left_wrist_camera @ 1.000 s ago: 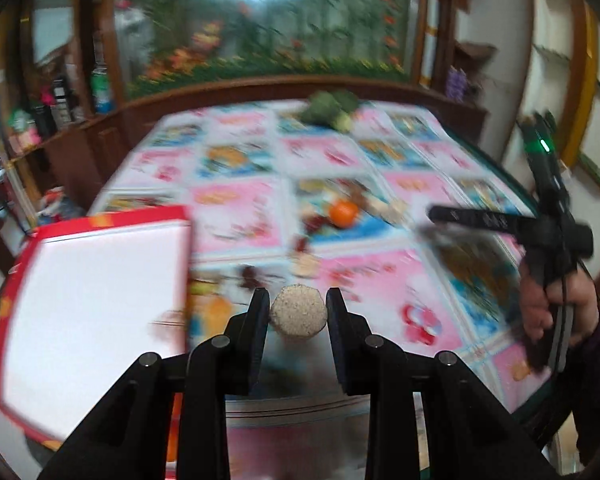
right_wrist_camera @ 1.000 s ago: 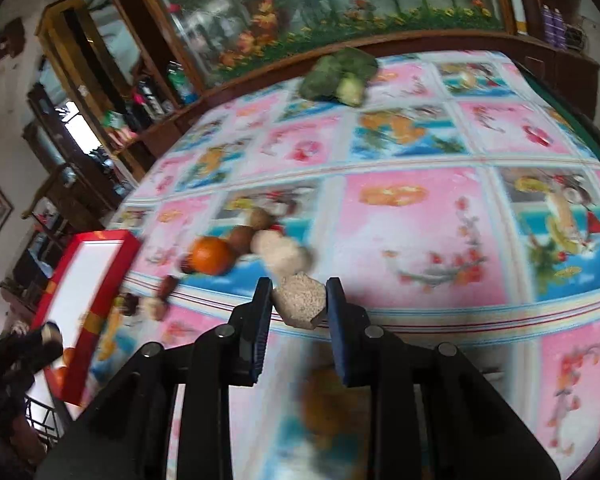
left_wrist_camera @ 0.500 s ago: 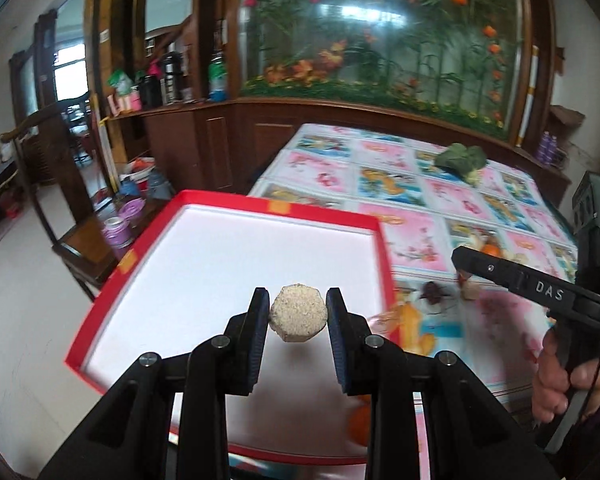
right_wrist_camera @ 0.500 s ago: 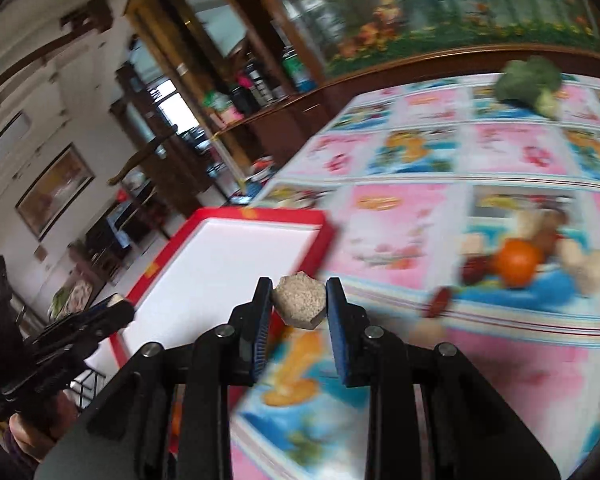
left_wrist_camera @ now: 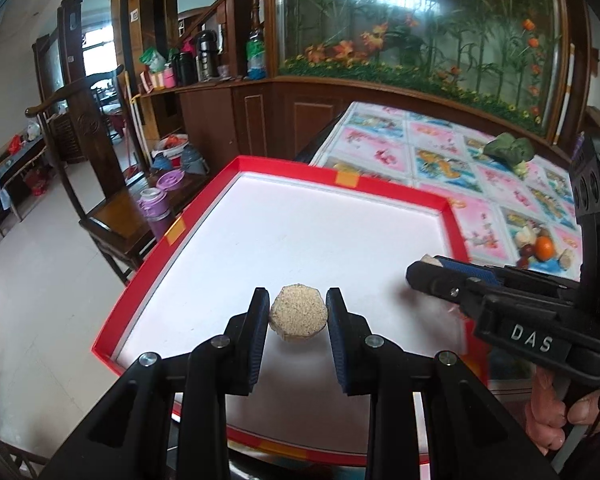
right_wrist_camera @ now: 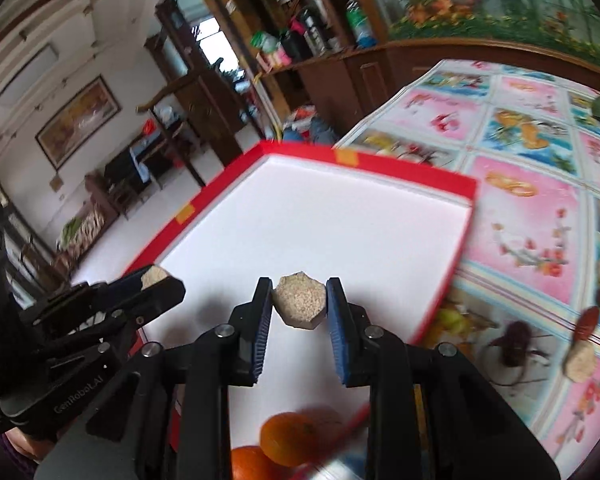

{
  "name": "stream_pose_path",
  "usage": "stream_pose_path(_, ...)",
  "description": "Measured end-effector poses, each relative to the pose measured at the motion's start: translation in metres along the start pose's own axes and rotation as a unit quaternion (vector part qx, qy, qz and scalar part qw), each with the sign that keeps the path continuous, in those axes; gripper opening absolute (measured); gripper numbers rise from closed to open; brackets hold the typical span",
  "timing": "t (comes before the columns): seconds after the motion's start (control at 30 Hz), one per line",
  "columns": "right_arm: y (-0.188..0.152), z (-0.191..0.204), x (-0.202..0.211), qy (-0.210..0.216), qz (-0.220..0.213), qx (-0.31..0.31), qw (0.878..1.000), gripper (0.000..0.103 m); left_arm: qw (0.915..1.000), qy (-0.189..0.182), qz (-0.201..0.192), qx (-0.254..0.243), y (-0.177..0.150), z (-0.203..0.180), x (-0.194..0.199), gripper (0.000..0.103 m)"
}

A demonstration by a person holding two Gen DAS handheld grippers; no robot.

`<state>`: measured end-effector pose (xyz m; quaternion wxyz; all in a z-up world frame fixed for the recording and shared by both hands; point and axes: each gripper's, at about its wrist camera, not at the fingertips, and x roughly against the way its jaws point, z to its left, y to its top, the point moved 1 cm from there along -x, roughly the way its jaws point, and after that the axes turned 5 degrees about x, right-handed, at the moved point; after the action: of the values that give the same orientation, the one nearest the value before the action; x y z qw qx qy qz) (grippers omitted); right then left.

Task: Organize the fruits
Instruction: 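Carry the cube and cookie into the tray and open both tools, then grasp another beige cube with the right tool while the left tool grasps a beige cookie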

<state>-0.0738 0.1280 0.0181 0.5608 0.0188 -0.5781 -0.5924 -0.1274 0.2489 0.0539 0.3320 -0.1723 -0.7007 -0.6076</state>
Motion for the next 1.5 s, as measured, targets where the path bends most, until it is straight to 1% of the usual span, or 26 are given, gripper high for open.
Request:
stream_pose_path(0.1,-0.003,0.008,-0.011,0.006,0.025,0.013,1.000,0.030,0.9999,0.015,0.007,-0.005,-0.001,0.004,-0.005,0.028)
stream_pose_path(0.2,-0.006,0.011,-0.016,-0.005,0.041,0.033,0.999,0.030,0.9993,0.031,0.014,-0.014,-0.003,0.005,-0.010,0.029)
stream_pose_path(0.27,-0.008,0.014,-0.017,-0.017,0.043,0.046,0.998,0.030,0.9989,0.037,0.022,-0.016,-0.005,0.003,-0.013,0.029)
stream_pose_path(0.4,-0.009,0.015,-0.017,-0.017,0.048,0.052,0.997,0.030,0.9980,0.050,0.031,-0.024,-0.008,0.000,-0.016,0.030)
stream_pose_path(0.47,-0.007,0.013,-0.015,-0.003,0.051,0.045,0.998,0.032,0.9976,0.053,0.038,-0.023,-0.009,-0.001,-0.018,0.037)
stream_pose_path(0.5,-0.006,0.011,-0.011,0.006,0.046,0.037,0.998,0.033,0.9974,0.056,0.039,-0.023,-0.010,-0.001,-0.017,0.044)
stream_pose_path(0.53,-0.004,0.009,-0.005,0.010,0.035,0.032,0.999,0.036,0.9971,0.062,0.039,-0.022,-0.010,-0.002,-0.016,0.055)
stream_pose_path(0.57,-0.002,0.008,0.000,0.011,0.025,0.031,0.999,0.041,0.9970,0.064,0.038,-0.022,-0.009,-0.003,-0.015,0.059)
stream_pose_path(0.6,-0.001,0.007,0.009,0.011,0.011,0.030,0.999,0.043,0.9970,0.065,0.035,-0.022,-0.008,-0.005,-0.013,0.063)
stream_pose_path(0.67,0.001,0.000,0.026,0.010,-0.014,0.025,1.000,0.047,0.9971,0.066,0.025,-0.026,-0.004,-0.012,-0.006,0.063)
stream_pose_path(0.7,0.002,-0.005,0.033,0.009,-0.021,0.020,1.000,0.047,0.9973,0.064,0.019,-0.030,-0.002,-0.017,-0.001,0.064)
stream_pose_path(0.73,0.002,-0.014,0.040,0.005,-0.027,0.014,1.000,0.048,0.9976,0.058,0.015,-0.033,-0.001,-0.023,0.002,0.069)
stream_pose_path(0.77,0.002,-0.023,0.047,0.000,-0.031,0.007,0.999,0.048,0.9980,0.047,0.010,-0.040,0.001,-0.031,0.007,0.070)
stream_pose_path(0.87,-0.001,-0.058,0.074,-0.030,-0.043,-0.016,0.999,0.048,0.9978,0.016,0.004,-0.064,0.000,-0.058,0.016,0.072)
stream_pose_path(1.0,-0.013,-0.118,0.118,-0.088,-0.060,-0.058,0.993,0.048,0.9947,-0.030,0.014,-0.097,-0.006,-0.099,0.019,0.074)
stream_pose_path(1.03,-0.019,-0.135,0.131,-0.108,-0.065,-0.067,0.990,0.047,0.9932,-0.043,0.020,-0.106,-0.009,-0.112,0.018,0.074)
stream_pose_path(1.1,-0.026,-0.156,0.148,-0.139,-0.067,-0.073,0.985,0.047,0.9909,-0.062,0.033,-0.115,-0.011,-0.130,0.015,0.074)
stream_pose_path(1.17,-0.038,-0.179,0.165,-0.168,-0.057,-0.074,0.981,0.047,0.9876,-0.079,0.043,-0.128,-0.015,-0.150,0.011,0.074)
stream_pose_path(1.27,-0.052,-0.202,0.177,-0.193,-0.035,-0.076,0.978,0.047,0.9826,-0.095,0.050,-0.152,-0.020,-0.179,0.005,0.074)
stream_pose_path(1.37,-0.059,-0.216,0.174,-0.196,-0.007,-0.075,0.978,0.048,0.9810,-0.099,0.054,-0.157,-0.019,-0.196,-0.007,0.074)
stream_pose_path(1.47,-0.062,-0.222,0.169,-0.207,0.007,-0.073,0.976,0.048,0.9785,-0.121,0.074,-0.150,-0.017,-0.214,-0.021,0.074)
stream_pose_path(1.5,-0.062,-0.223,0.167,-0.207,0.008,-0.073,0.976,0.048,0.9781,-0.121,0.080,-0.150,-0.017,-0.219,-0.026,0.074)
